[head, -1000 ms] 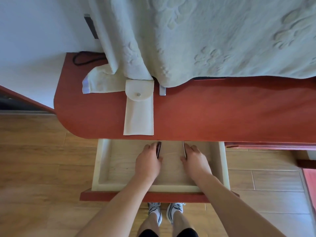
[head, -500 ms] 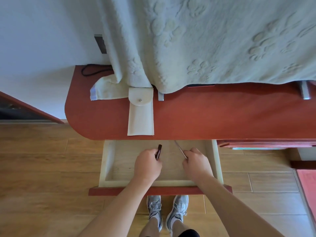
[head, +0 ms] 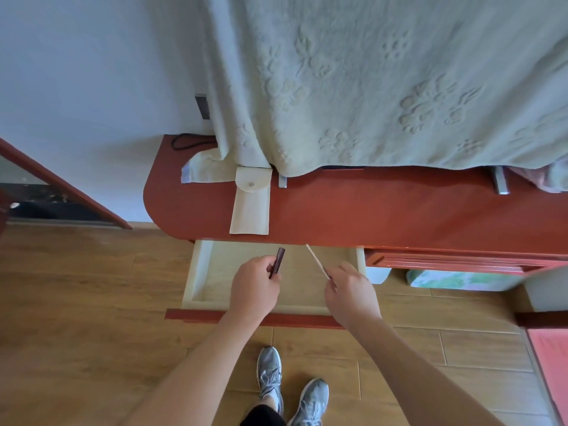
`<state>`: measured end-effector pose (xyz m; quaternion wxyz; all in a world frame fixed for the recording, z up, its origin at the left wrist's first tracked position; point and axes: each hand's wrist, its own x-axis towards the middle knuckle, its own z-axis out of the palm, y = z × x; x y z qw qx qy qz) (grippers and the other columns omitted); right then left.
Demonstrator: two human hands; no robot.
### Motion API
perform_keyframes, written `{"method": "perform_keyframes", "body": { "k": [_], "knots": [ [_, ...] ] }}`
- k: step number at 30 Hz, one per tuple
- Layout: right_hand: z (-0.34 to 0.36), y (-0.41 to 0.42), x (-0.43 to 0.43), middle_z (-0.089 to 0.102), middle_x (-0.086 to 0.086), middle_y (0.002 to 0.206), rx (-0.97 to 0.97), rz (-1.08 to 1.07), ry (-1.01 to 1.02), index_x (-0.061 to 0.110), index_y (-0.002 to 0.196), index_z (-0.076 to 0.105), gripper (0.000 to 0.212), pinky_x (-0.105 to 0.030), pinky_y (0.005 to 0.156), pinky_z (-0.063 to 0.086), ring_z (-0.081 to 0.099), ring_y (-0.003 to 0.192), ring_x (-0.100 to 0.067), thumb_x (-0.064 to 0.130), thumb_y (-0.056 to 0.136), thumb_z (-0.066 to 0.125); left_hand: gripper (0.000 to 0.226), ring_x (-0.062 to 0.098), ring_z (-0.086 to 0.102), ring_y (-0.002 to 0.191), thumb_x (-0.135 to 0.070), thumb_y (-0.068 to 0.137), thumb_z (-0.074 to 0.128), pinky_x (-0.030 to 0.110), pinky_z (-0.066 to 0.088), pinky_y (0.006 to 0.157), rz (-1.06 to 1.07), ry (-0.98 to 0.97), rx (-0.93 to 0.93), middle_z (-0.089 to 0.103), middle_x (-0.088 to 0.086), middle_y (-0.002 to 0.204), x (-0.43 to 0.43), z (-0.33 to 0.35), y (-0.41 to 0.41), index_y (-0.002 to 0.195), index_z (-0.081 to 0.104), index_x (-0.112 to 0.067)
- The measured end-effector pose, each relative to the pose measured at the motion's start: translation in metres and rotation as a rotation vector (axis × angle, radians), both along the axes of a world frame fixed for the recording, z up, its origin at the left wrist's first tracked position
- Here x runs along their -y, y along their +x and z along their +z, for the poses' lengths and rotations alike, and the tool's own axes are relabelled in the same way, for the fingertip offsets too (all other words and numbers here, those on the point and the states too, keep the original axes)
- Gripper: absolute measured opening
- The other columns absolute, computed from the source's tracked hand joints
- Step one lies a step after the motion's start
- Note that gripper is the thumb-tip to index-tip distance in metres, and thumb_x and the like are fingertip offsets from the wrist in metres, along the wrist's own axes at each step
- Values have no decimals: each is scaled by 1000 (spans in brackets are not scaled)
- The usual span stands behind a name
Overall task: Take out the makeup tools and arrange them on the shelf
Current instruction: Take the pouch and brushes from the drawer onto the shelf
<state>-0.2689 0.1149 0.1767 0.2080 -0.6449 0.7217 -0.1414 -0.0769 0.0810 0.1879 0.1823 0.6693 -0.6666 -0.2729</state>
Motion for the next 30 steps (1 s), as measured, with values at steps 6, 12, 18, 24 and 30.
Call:
{"method": "perform_keyframes", "body": {
  "k": [6, 12, 18, 24, 30],
  "knots": [
    [15, -10, 22, 48, 0, 74, 89, -56, -84, 12, 79, 62, 9, -35, 52, 45, 48, 59, -24, 5, 82, 56, 30, 16, 60, 75, -12, 86, 72, 34, 55, 75, 11, -41, -50, 68, -2, 94, 23, 17, -21, 115, 69, -13],
    [13, -15, 69, 48, 2, 76, 99, -98, -99, 11, 84, 63, 7, -33, 54, 44, 49, 58, -22, 8, 85, 58, 45, 22, 65, 100, -18, 86, 74, 35, 52, 94, 22, -36, -81, 70, 4, 112, 76, 10, -39, 129, 63, -12],
    [2, -19, 119, 49, 1, 77, 114, -129, -76, 10, 83, 64, 8, -31, 54, 47, 50, 58, -18, 8, 86, 58, 46, 21, 66, 95, -22, 86, 74, 31, 53, 90, 14, -5, -42, 70, 4, 105, 129, -3, -52, 130, 62, -13],
    [-12, -18, 154, 50, 0, 77, 112, -151, -59, 8, 83, 64, 7, -33, 54, 47, 50, 58, -21, 8, 86, 58, 46, 19, 63, 90, -22, 86, 75, 27, 49, 83, 18, 43, -36, 67, 2, 100, 162, -15, -64, 129, 62, -14],
    [-22, -19, 167, 49, 0, 79, 113, -143, -25, 8, 86, 65, 6, -34, 55, 48, 51, 58, -22, 9, 86, 59, 46, 18, 62, 87, -22, 86, 74, 24, 46, 79, 49, 69, -26, 63, 1, 101, 172, -27, -69, 129, 61, -13]
  ]
}}
